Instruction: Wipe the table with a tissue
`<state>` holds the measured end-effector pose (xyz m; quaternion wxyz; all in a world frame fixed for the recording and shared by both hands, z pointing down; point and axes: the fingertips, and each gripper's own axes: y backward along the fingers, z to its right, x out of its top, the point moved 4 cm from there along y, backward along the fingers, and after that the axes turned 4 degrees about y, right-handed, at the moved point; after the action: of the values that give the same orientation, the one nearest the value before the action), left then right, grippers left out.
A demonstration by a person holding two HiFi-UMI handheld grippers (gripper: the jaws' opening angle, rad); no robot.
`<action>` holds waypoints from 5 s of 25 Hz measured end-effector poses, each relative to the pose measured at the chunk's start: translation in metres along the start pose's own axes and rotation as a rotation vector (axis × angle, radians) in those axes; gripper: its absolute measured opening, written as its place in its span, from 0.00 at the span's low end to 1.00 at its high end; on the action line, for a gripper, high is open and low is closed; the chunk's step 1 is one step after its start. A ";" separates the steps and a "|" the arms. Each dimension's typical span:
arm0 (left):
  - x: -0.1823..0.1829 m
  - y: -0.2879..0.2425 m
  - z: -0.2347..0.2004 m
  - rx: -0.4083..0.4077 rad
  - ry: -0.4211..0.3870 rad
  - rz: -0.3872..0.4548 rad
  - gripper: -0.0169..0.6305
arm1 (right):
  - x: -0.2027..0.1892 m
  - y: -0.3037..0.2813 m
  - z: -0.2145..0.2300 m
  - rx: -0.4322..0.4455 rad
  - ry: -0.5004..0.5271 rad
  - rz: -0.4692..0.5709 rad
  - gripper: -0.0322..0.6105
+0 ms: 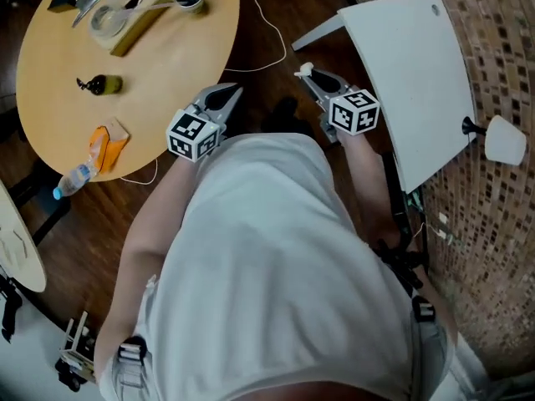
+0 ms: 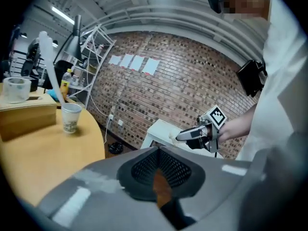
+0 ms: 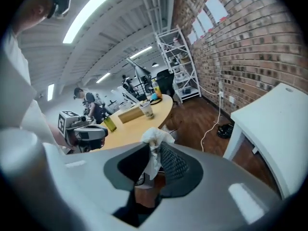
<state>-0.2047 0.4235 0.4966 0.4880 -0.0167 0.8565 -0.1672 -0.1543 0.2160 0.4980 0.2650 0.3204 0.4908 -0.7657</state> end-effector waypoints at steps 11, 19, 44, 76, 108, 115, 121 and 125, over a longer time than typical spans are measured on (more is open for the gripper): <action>0.015 -0.117 0.071 -0.122 -0.066 -0.123 0.04 | -0.057 0.104 0.085 -0.157 -0.178 0.102 0.18; 0.026 -0.230 0.138 -0.284 -0.129 -0.220 0.04 | -0.069 0.194 0.152 -0.307 -0.166 0.183 0.18; 0.050 -0.419 0.243 -0.668 -0.288 -0.401 0.04 | -0.135 0.316 0.228 -0.647 -0.380 0.256 0.18; 0.016 -0.501 0.364 -0.902 -0.432 -0.594 0.05 | -0.331 0.450 0.278 -0.971 -0.764 0.014 0.17; 0.013 -0.517 0.370 -0.812 -0.417 -0.575 0.05 | -0.296 0.391 0.306 -0.778 -0.670 -0.006 0.16; 0.014 -0.522 0.376 -0.804 -0.442 -0.558 0.04 | -0.300 0.410 0.301 -0.840 -0.675 0.031 0.16; 0.017 -0.526 0.377 -0.768 -0.464 -0.521 0.04 | -0.328 0.436 0.299 -0.908 -0.747 -0.015 0.16; 0.017 -0.527 0.377 -0.749 -0.468 -0.513 0.04 | -0.322 0.423 0.299 -0.861 -0.710 -0.026 0.16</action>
<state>0.0327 -0.1787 0.4657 0.5704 -0.4373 0.6938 0.0451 0.2923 -0.1897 0.5875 0.5117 -0.1002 0.6437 -0.5602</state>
